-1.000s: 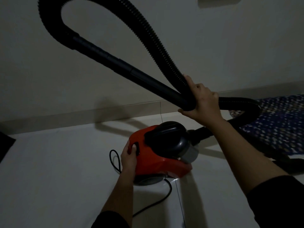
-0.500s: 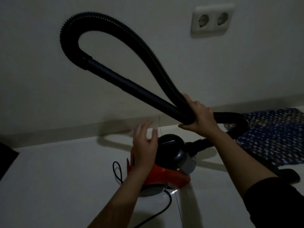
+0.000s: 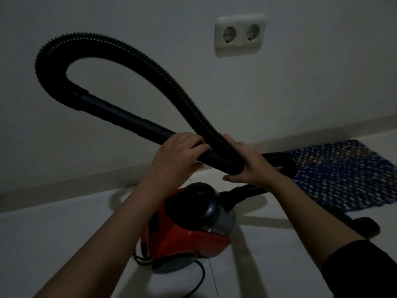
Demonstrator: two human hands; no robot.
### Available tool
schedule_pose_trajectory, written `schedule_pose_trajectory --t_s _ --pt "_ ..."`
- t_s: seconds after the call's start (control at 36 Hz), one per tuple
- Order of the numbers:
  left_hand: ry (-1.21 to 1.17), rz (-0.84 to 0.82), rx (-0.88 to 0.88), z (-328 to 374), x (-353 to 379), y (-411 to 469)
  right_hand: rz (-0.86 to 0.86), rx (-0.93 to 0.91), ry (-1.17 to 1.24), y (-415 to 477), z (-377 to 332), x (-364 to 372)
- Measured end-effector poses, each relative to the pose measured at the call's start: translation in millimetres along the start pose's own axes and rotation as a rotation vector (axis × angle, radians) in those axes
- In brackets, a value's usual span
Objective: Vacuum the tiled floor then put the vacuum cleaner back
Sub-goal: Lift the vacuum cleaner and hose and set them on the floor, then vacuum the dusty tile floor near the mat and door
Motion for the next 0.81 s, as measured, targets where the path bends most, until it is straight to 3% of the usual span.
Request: schedule_pose_trajectory --t_s 0.25,0.42,0.69,0.81 --pt "0.074 -0.209 0.063 28.6 16.0 19.7 -0.091 -0.047 0.018 -15.9 9.5 -17.3" --pt "0.056 -0.395 0.073 60.5 -15.1 42.3 -0.151 -0.036 -0.064 -14.3 -13.0 -56.0" --pt "-0.013 -0.701 -0.220 90.8 -88.6 88.2 -0.104 0.257 0.004 -46.5 -69.2 -123.7" --pt "-0.159 -0.891 -0.466 106.3 -107.2 95.2 0.020 0.510 0.041 -83.0 -78.9 -143.2"
Point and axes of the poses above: each hand's wrist, its own y-axis towards the middle knuckle, its own x-axis out of the palm, z = x × y, the point moved 8 cm from there along y, towards the middle knuckle, and after that the axes turned 15 degrees about -x, right-handed, at the moved point
